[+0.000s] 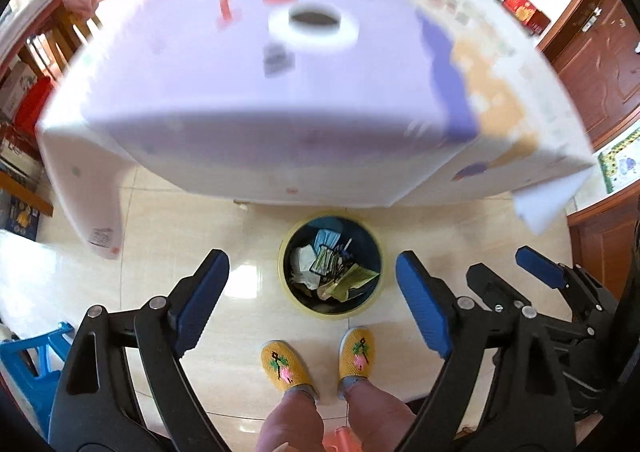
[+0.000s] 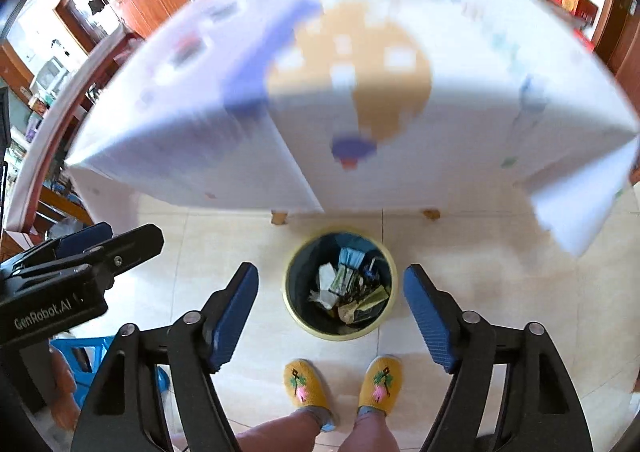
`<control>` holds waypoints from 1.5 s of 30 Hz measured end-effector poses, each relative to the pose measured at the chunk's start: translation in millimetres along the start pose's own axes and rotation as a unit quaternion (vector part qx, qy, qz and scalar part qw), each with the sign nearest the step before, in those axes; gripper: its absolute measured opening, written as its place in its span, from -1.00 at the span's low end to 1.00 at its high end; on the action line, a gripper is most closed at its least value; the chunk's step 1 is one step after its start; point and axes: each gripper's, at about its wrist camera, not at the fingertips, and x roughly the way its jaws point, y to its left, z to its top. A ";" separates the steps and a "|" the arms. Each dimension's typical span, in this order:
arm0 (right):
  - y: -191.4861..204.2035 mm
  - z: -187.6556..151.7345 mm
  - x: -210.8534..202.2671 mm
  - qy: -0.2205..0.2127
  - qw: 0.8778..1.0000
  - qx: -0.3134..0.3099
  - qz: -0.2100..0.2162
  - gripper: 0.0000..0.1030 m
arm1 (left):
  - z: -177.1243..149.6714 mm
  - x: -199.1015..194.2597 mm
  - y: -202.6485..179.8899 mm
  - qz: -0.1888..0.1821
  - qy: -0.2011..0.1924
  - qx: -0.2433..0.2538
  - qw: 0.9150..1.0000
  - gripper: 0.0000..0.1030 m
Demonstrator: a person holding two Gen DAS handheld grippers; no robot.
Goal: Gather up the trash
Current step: 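Raise both tools back toward the table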
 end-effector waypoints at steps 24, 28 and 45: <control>38.7 74.0 -203.5 -0.162 0.986 0.030 -0.031 0.59 | 77.7 -198.8 -0.6 -0.017 -0.147 0.062 0.987 0.62; 42.8 81.6 -214.0 -0.175 0.984 0.030 -0.034 0.59 | 91.6 -206.9 -4.5 -0.017 -0.160 0.071 0.984 0.62; 35.7 160.4 -202.6 -0.193 0.980 0.028 -0.034 0.59 | 183.2 -186.1 -31.2 0.026 -0.189 0.128 0.973 0.62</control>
